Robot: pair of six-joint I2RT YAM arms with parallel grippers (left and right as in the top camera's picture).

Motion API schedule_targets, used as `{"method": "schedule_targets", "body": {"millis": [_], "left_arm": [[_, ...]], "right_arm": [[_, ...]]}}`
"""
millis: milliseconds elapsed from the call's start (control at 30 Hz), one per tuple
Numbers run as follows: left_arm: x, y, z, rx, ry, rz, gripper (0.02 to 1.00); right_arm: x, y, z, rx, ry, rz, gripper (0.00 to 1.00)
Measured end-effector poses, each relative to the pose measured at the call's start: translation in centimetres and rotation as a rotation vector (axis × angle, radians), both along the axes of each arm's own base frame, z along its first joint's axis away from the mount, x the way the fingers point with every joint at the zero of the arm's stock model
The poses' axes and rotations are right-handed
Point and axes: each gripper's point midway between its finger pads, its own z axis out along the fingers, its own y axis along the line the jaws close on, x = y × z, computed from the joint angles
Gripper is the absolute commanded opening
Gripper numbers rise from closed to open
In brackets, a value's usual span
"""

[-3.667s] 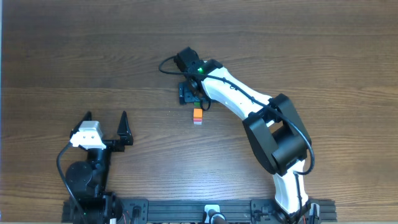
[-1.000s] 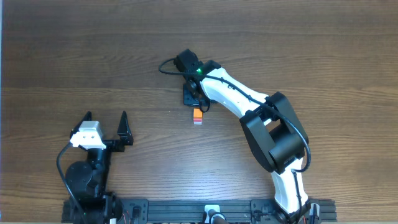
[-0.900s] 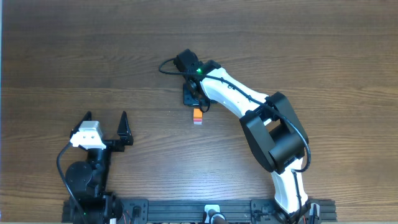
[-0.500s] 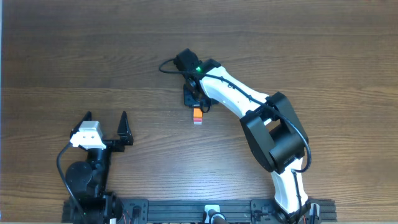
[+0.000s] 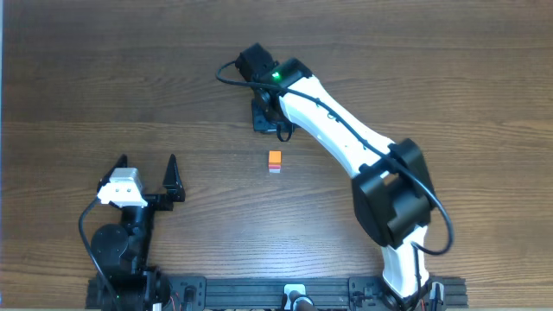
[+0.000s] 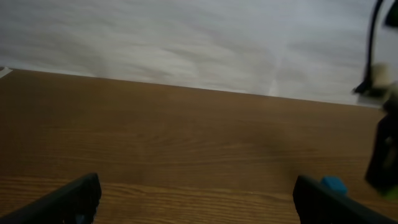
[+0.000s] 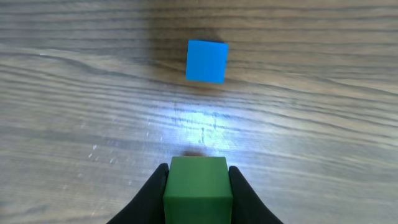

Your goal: Stack Cubes

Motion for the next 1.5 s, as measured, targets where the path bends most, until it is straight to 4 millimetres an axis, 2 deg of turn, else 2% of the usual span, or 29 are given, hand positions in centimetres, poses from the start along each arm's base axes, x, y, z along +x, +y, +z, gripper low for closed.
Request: {"method": "schedule_targets", "body": {"millis": [100, 200, 367, 433, 567, 767, 1167, 1500], "left_arm": [[0.0, 0.0, 0.0, 0.0, 0.0, 0.0, 1.0], [0.0, 0.0, 0.0, 0.0, 0.0, 0.0, 1.0], [0.0, 0.0, 0.0, 0.0, 0.0, 0.0, 0.998], [0.0, 0.0, 0.0, 0.0, 0.0, 0.0, 1.0], [0.0, 0.0, 0.0, 0.0, 0.0, 0.0, 0.998], [0.0, 0.0, 0.0, 0.0, 0.0, 0.0, 1.0], [0.0, 0.0, 0.0, 0.0, 0.0, 0.0, 1.0], [0.0, 0.0, 0.0, 0.0, 0.0, 0.0, 1.0]], "right_arm": [[-0.5, 0.0, 2.6, 0.014, -0.041, 0.009, 0.012], [-2.2, -0.1, 5.1, 0.016, -0.056, 0.024, 0.012], [-4.8, 0.5, 6.5, 0.005, -0.043, 0.044, 0.012], [-5.3, 0.9, 6.1, 0.002, -0.035, 0.048, 0.014], [-6.4, 0.4, 3.7, -0.027, 0.005, 0.033, 0.014], [-6.9, 0.3, 1.1, -0.025, 0.029, 0.018, 0.012], [-6.4, 0.8, 0.8, 0.001, 0.008, 0.012, 0.012], [-6.4, 0.2, -0.3, -0.008, 0.019, -0.006, 0.009]]}}
